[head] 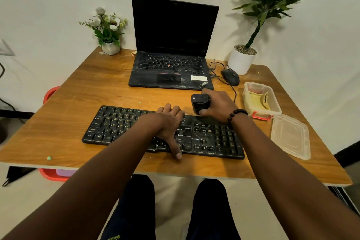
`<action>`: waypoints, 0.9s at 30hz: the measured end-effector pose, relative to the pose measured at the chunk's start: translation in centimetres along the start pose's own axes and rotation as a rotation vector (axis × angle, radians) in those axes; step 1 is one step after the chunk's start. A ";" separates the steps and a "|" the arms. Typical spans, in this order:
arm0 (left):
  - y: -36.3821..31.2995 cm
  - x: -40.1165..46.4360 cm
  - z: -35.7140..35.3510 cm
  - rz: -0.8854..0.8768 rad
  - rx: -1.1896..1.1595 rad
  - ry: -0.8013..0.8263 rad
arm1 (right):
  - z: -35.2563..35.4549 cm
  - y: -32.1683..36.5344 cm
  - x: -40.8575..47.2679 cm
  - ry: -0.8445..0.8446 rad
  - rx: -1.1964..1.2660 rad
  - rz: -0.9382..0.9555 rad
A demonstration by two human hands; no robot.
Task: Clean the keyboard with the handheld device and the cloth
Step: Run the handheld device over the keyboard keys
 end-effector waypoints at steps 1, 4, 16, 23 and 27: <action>0.0 0.0 -0.1 0.003 0.000 0.004 | 0.0 -0.1 -0.1 0.011 0.045 -0.002; 0.2 0.1 -0.2 0.006 -0.007 -0.007 | -0.4 -0.1 -0.5 0.100 0.112 -0.009; -0.3 -0.3 0.0 -0.010 0.005 -0.010 | 1.3 -1.0 -2.2 0.095 0.228 -0.083; -0.7 -0.2 -0.4 -0.019 -0.094 -0.033 | 0.2 -3.2 -3.7 -0.257 0.256 -0.438; -2.2 0.3 -1.1 -0.057 -0.125 -0.073 | -1.0 -3.2 -4.6 -0.313 0.258 -0.542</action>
Point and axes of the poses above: each hand's wrist, its own x-axis towards the middle knuckle, its own z-axis out of the back of the hand, y = z × x, the point moved 3 cm from there along x, towards the middle knuckle, and after that the axes turned 12 degrees about -x, right-handed, at the moved point
